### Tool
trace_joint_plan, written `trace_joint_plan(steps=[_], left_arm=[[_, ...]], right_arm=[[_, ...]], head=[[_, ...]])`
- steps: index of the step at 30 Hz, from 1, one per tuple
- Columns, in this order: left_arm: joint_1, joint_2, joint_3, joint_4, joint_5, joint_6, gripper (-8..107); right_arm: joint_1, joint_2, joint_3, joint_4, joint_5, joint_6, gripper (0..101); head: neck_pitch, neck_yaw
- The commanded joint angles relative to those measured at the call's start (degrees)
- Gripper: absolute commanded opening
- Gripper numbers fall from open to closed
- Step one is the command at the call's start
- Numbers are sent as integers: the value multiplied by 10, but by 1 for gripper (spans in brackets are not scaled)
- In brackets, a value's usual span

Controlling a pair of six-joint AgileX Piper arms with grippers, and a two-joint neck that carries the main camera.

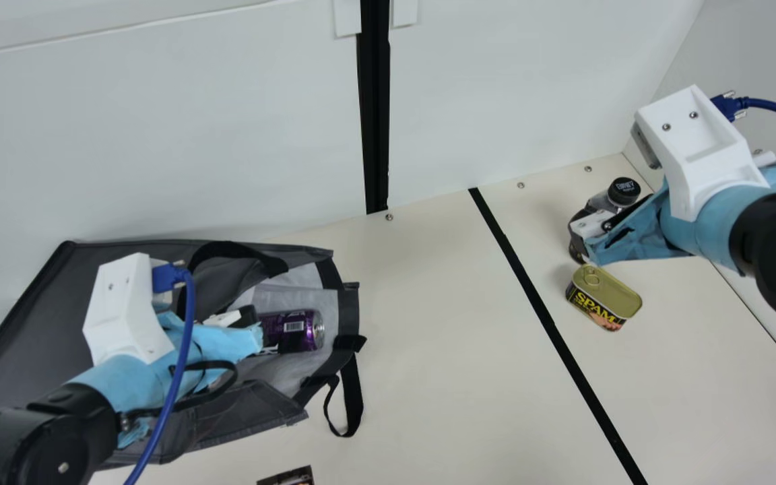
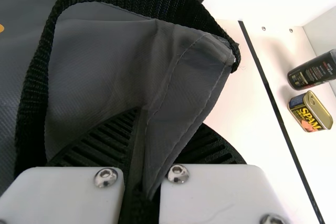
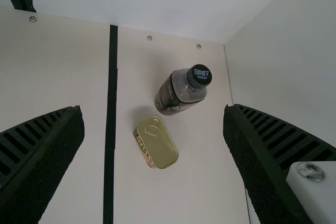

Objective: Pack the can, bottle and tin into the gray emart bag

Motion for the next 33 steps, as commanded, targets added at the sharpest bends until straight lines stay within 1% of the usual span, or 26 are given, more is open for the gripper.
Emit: trace_joint_plan(steps=[1,14,27,33], left_arm=[[0,0,0,0,0,0,10],[0,0,0,0,0,0,10],[0,0,0,0,0,0,10],[0,0,0,0,0,0,10]], right_arm=[[-9,7,-3,10,-2,-9,91],[-69,67,-34,59,-10,-65,91],[-110,129,-63,95,-17,-111,91],[-129,161,-83,114,-16,-133,91]], head=[[-13,0],[-13,0],[-13,0],[-13,0]])
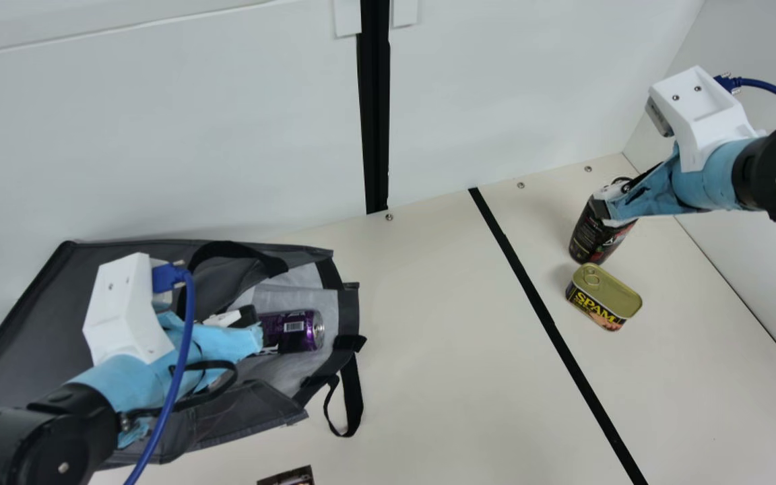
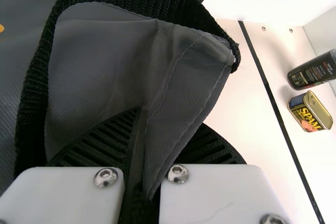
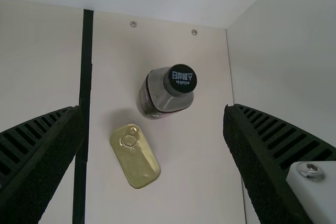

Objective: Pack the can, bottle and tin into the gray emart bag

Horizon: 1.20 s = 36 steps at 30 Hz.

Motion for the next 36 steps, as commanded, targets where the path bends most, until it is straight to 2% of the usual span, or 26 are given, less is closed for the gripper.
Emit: trace_joint_plan(steps=[1,16,36], left_arm=[[0,0,0,0,0,0,10],[0,0,0,0,0,0,10],[0,0,0,0,0,0,10]], right_arm=[[-5,11,-7,6,3,-7,91],[-30,86,-53,30,5,-38,91],[-16,180,-122,4,19,6,91]], head=[[-13,0],[-13,0],[-13,0]])
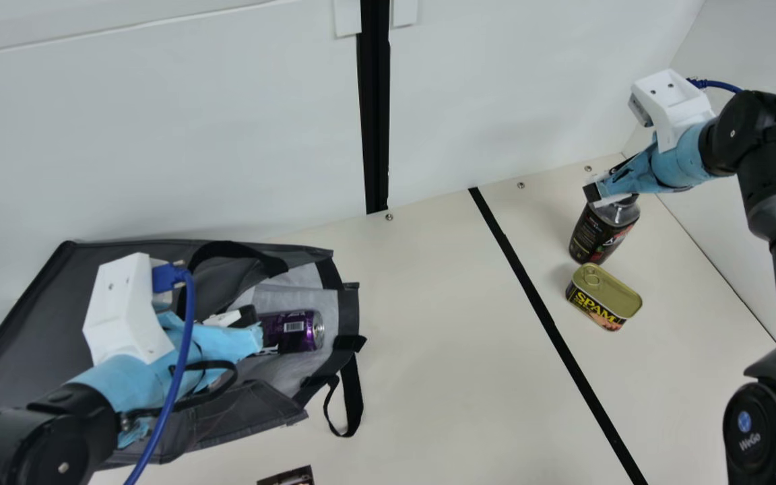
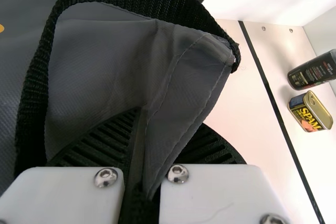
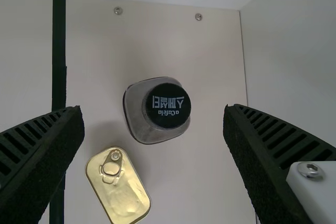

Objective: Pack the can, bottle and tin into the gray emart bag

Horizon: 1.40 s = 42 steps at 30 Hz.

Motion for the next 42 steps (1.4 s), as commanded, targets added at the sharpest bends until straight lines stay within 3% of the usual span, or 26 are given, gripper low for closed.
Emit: trace_joint_plan(steps=[1,42], left_arm=[[0,0,0,0,0,0,10],[0,0,0,0,0,0,10]], right_arm=[[1,8,-6,-2,4,4,91],[-3,147,-130,-8,70,64,91]], head=[[-13,0],[-13,0]])
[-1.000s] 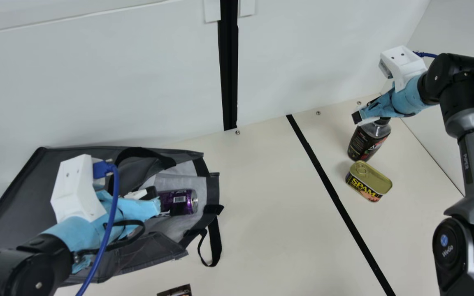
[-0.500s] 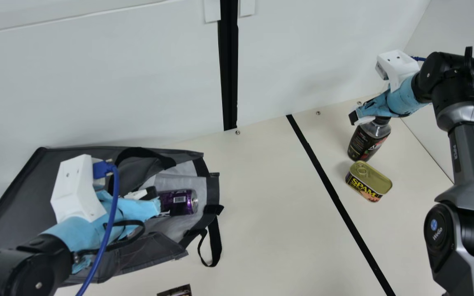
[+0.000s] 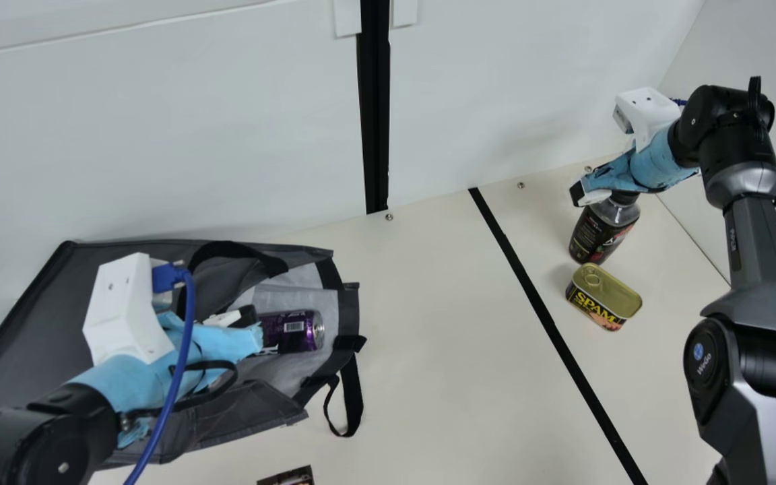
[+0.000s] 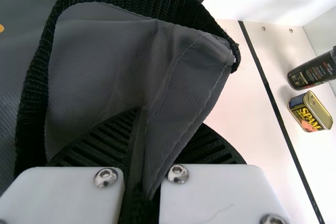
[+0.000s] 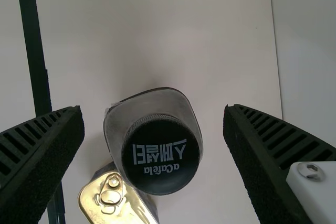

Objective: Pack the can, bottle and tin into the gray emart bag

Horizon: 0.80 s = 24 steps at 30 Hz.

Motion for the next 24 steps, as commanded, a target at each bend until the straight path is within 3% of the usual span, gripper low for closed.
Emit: trace_joint_plan(steps=[1,5,19,24], left_arm=[[0,0,0,0,0,0,10],[0,0,0,0,0,0,10],[0,0,0,0,0,0,10],[0,0,0,0,0,0,10]], right_arm=[[1,3,-2,-2,2,1,91],[2,8,-5,-4,4,4,91],[3,8,1,-6,3,9,0],[3,2,6,-3,1,8,0]], head=[[-13,-1],[-13,-1],[-13,-1],[-13,-1]])
